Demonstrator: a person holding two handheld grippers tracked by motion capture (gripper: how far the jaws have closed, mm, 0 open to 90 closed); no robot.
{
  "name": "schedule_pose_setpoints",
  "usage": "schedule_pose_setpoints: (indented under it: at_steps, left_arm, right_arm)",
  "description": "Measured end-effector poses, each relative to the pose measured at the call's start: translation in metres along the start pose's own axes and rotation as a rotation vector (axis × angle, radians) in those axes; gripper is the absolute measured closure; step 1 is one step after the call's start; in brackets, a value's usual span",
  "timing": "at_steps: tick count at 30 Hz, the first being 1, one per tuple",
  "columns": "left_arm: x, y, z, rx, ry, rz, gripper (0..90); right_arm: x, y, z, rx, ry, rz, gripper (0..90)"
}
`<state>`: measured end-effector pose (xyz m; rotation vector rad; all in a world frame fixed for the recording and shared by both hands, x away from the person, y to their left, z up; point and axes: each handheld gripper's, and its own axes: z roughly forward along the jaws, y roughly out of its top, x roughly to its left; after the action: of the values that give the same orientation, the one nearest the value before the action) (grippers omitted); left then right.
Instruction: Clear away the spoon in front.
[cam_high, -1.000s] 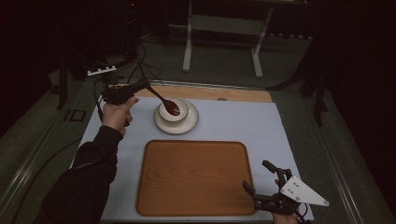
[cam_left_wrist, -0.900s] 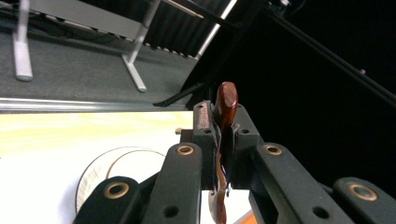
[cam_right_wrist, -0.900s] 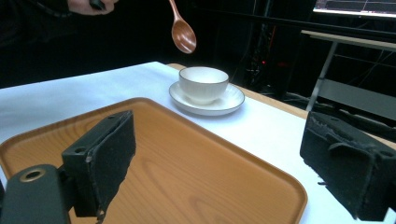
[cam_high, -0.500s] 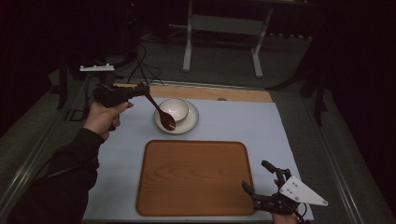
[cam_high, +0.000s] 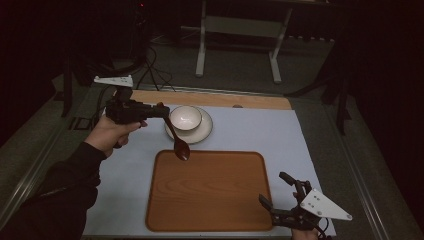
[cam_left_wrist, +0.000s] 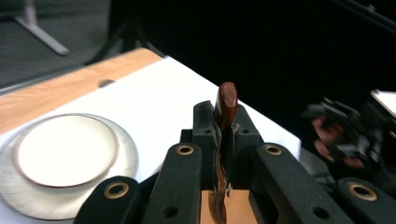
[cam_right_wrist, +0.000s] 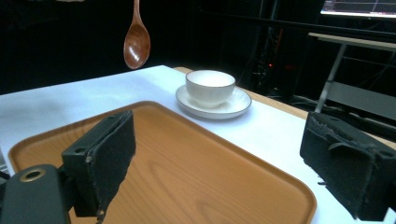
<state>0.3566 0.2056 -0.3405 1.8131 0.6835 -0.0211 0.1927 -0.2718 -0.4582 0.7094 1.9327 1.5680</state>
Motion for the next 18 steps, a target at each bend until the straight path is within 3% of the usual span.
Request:
schedule_pose_setpoints:
  at_steps: [7, 12, 18]
  left_arm:
    - [-0.014, -0.003, 0.011, 0.104, -0.080, 0.061, 83.9]
    - [-0.023, -0.006, 0.019, 0.153, -0.136, 0.097, 83.9]
    - [-0.029, -0.011, 0.027, 0.199, -0.160, 0.130, 83.9]
  right_arm:
    - [0.001, 0.001, 0.000, 0.005, 0.007, -0.006, 10.5]
    - [0.001, 0.001, 0.001, 0.007, 0.010, -0.007, 10.5]
    - [0.001, 0.001, 0.001, 0.008, 0.010, -0.009, 10.5]
